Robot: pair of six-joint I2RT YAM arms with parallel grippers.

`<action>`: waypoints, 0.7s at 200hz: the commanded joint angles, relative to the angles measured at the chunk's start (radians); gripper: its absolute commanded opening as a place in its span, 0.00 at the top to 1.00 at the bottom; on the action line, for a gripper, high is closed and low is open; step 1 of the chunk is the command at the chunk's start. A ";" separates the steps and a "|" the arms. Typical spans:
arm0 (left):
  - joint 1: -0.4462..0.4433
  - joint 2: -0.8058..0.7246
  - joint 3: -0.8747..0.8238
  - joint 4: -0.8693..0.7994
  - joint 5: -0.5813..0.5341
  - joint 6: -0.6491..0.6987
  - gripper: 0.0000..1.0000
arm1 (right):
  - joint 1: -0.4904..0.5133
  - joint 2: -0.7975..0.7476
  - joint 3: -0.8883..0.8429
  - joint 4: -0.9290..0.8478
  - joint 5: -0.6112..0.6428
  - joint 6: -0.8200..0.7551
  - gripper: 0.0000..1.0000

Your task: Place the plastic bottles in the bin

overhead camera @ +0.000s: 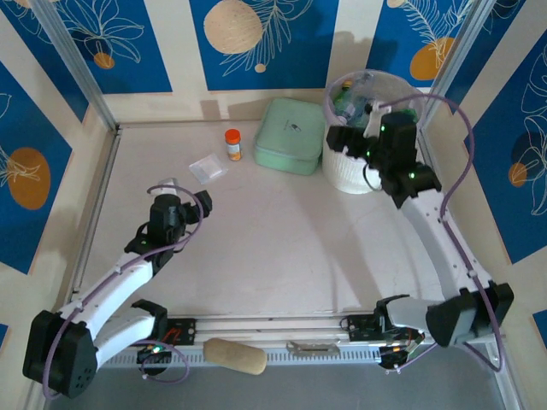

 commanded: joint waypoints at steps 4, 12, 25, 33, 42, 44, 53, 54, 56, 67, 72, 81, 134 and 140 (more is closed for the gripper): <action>0.029 0.031 0.032 0.014 -0.101 0.079 0.00 | 0.033 -0.120 -0.161 -0.039 0.084 -0.022 0.11; 0.035 0.045 0.032 0.030 -0.122 0.103 0.00 | 0.036 -0.158 -0.230 -0.030 0.112 -0.008 0.11; 0.044 0.065 0.032 0.048 -0.162 0.136 0.00 | 0.036 -0.209 -0.337 -0.006 0.157 0.013 0.11; 0.048 0.076 0.032 0.061 -0.183 0.161 0.00 | 0.036 -0.231 -0.392 0.009 0.179 0.019 0.11; 0.050 0.086 0.029 0.078 -0.209 0.187 0.00 | 0.037 -0.246 -0.446 0.035 0.204 0.017 0.10; 0.050 0.088 0.029 0.081 -0.213 0.192 0.00 | 0.036 -0.248 -0.456 0.042 0.209 0.017 0.10; 0.053 0.098 0.027 0.095 -0.231 0.208 0.00 | 0.029 -0.249 -0.499 0.070 0.230 0.018 0.09; 0.053 0.099 0.026 0.097 -0.232 0.210 0.00 | 0.028 -0.248 -0.504 0.074 0.231 0.018 0.09; 0.054 0.102 0.025 0.101 -0.235 0.214 0.00 | 0.026 -0.247 -0.512 0.082 0.230 0.018 0.09; 0.057 0.114 0.017 0.124 -0.249 0.232 0.00 | 0.014 -0.233 -0.553 0.128 0.233 0.004 0.09; 0.057 0.119 0.014 0.130 -0.261 0.238 0.00 | 0.007 -0.219 -0.567 0.150 0.237 -0.001 0.09; 0.057 0.127 0.011 0.136 -0.287 0.253 0.00 | -0.001 -0.192 -0.588 0.187 0.244 -0.012 0.08; 0.088 0.171 -0.045 0.272 -0.396 0.359 0.00 | -0.031 -0.100 -0.743 0.569 0.320 -0.147 0.05; 0.093 0.178 -0.042 0.276 -0.392 0.362 0.00 | -0.046 -0.085 -0.761 0.622 0.304 -0.160 0.05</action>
